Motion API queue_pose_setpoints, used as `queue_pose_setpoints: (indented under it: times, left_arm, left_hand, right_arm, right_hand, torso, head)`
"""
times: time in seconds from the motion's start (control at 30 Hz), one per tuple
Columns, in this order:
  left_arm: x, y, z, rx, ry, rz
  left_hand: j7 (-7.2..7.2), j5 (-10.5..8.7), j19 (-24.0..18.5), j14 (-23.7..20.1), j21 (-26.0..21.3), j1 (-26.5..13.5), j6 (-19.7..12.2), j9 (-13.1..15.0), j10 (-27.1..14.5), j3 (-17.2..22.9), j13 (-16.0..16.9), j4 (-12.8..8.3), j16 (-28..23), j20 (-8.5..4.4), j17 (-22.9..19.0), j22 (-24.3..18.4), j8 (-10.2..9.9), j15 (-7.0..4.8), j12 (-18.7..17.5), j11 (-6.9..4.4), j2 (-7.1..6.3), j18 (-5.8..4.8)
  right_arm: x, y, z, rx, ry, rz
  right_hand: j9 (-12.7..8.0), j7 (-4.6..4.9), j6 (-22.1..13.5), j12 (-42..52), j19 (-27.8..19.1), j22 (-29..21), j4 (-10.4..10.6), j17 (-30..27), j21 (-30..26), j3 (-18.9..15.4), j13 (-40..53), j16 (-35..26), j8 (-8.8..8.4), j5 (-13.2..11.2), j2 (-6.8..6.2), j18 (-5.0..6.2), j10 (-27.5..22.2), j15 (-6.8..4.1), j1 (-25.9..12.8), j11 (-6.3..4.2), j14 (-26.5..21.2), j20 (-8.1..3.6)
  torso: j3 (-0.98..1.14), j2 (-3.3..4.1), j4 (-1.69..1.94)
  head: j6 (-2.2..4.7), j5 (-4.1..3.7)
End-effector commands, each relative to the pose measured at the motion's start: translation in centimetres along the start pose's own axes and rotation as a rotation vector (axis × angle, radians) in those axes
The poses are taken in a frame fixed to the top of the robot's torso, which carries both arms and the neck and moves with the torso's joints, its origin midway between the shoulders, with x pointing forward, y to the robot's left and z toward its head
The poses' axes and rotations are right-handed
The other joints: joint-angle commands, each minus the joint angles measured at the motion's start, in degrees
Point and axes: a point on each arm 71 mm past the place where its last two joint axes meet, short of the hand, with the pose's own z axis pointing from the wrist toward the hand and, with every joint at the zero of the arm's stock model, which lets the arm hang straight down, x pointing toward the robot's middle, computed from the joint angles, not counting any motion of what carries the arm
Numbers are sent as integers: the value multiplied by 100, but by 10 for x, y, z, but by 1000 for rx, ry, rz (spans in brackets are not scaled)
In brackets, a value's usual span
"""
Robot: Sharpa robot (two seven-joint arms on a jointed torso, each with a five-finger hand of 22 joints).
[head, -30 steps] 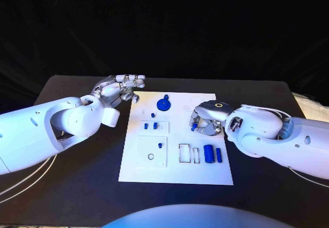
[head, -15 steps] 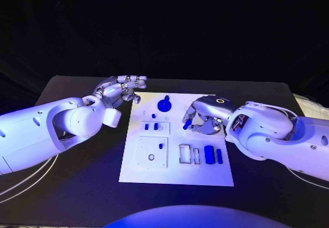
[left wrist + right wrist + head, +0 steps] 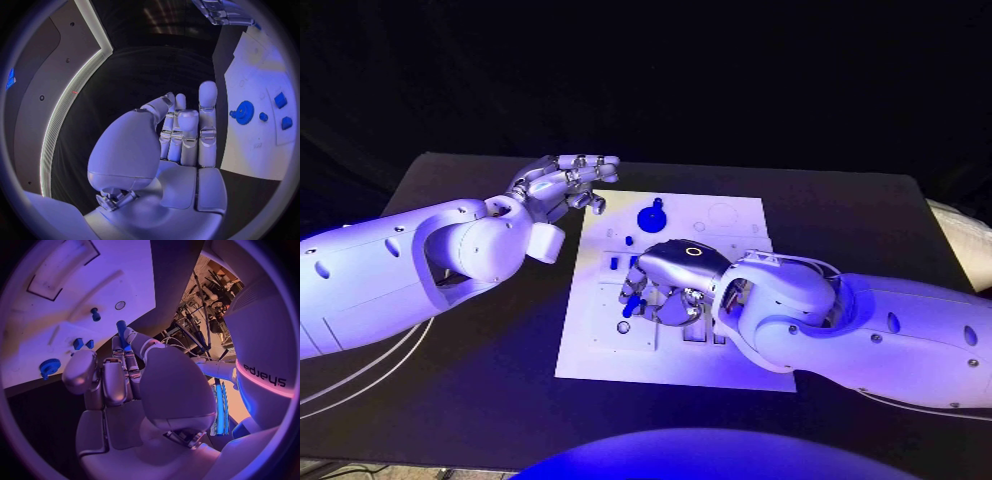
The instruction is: Assemble the parts on the task board
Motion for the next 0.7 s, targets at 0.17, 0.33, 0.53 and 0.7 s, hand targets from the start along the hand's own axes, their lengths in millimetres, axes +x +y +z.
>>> queue_pose_setpoints:
  times: [0.17,0.33,0.53,0.7]
  left_arm:
    - [4,1,2,4,27,-5]
    - [5,1,3,4,29,-5]
    - [5,2,2,4,29,-5]
    - [4,1,2,4,28,-5]
  left_hand:
    - [15,35,-41,-30,4,36,-38,-9,-29,-32,7,-7,9,5,-6,-2,37,1,38,0,9,107]
    - [15,35,-41,-30,4,36,-38,-9,-29,-32,7,-7,9,5,-6,-2,37,1,38,0,9,107]
    - [15,35,-41,-30,4,36,-38,-9,-29,-32,7,-7,9,5,-6,-2,37,1,38,0,9,107]
    - [15,35,-41,-30,4,36,-38,-9,-29,-32,7,-7,9,5,-6,-2,37,1,38,0,9,107]
  right_arm:
    - [19,1,8,-7,67,-11]
    - [26,4,12,-10,84,-9]
    - [30,2,15,13,100,-31]
    - [31,2,16,28,104,-41]
  right_hand:
    - [-9,40,-24,-35,18,-7,-22,-11,3,32,3,15,-30,51,-13,-42,126,-1,-4,-94,237,34]
    - [-9,42,-26,-38,17,-9,-23,-11,2,33,3,15,-32,52,-13,-42,125,0,-5,-93,237,35]
    - [-9,47,-29,-47,16,-8,-22,-12,2,33,4,15,-37,52,-15,-42,123,4,-18,-87,236,38]
    - [-9,48,-29,-49,16,-6,-20,-16,4,32,4,12,-37,52,-14,-42,123,5,-22,-86,235,39]
  torso:
    - [4,5,3]
    - [8,4,15]
    - [13,7,-3]
    - [15,7,-12]
  head:
    - [-43,31]
    - [-61,58]
    - [-82,76]
    - [-64,61]
